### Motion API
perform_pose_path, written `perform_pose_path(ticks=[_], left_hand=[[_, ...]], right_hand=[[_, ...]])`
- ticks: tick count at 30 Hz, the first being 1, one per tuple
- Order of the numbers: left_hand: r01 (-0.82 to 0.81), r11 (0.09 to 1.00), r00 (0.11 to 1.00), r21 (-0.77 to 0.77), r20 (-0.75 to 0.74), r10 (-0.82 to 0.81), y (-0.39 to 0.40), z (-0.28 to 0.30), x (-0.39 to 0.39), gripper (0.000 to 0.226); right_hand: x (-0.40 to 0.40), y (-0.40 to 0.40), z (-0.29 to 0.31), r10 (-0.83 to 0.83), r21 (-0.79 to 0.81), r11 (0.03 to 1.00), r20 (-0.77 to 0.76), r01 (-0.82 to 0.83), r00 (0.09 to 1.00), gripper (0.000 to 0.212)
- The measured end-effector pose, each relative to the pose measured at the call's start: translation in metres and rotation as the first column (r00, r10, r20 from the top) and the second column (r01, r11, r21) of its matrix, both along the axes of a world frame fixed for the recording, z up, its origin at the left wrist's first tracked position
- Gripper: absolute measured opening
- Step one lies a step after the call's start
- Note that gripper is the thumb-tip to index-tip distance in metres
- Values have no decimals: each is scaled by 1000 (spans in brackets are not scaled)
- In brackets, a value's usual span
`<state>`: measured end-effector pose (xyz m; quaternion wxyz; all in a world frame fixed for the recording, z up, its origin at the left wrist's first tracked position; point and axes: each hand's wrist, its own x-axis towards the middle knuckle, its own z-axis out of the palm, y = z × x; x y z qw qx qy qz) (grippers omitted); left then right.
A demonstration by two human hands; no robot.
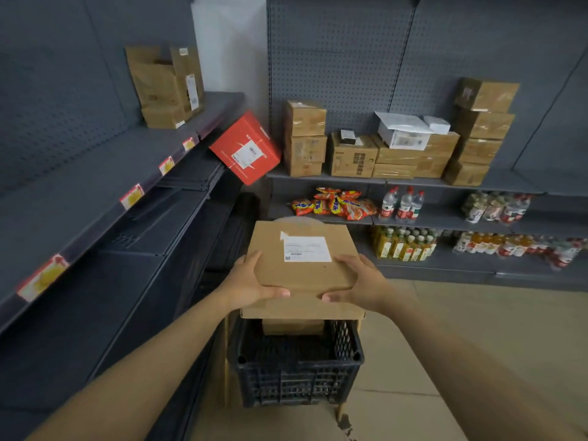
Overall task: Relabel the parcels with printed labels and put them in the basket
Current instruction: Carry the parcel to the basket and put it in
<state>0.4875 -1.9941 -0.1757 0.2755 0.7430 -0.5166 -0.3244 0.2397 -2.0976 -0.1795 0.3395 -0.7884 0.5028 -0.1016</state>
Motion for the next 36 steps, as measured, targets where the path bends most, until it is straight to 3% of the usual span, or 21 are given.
perform_pose_path(ticks=[4,12,18,24,31,36], left_hand=[[7,998,999,67,-36,-5,-50,-40,13,126],[-91,960,996,265,29,86,-125,-126,31,130],[19,908,1000,418,9,-25,-161,-186,49,131],[13,877,996,481,75,-55,-188,-240,58,129],[-51,827,998,560,59,22,-213,-299,65,131],[-66,849,996,525,88,24,-227,-330,63,130]], right_hand=[[18,-57,-47,27,60,998,-38,-25,999,108],[45,-139,-134,90,245,968,-108,-62,990,114],[68,-174,-183,93,343,939,-143,-39,985,114],[89,-189,-234,115,383,924,-281,2,953,117],[115,-202,-291,97,369,928,-374,52,922,120],[121,-214,-324,74,329,942,-404,69,912,117]])
